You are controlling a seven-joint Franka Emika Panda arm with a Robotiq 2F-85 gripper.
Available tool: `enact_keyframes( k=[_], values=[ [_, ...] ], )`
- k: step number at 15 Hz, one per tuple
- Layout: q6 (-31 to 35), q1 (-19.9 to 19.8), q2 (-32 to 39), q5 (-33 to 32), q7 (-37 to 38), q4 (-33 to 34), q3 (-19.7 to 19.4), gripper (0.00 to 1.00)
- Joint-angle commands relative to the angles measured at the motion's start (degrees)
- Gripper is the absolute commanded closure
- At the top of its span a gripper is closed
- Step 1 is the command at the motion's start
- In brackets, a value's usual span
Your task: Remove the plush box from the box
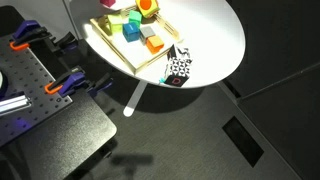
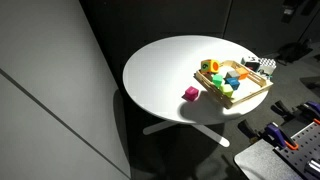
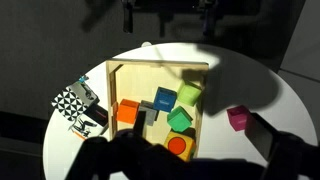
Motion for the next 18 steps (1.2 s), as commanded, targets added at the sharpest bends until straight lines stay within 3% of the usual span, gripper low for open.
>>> enact_keyframes(
  k=[1,18],
  values=[
    [-0.13,-0.28,0.02,0.16,-0.13,0.11,0.25,0.00],
    [-0.71,-0.65,2.07,0.82,0.62,2.35,-0.17,0.00]
  ],
)
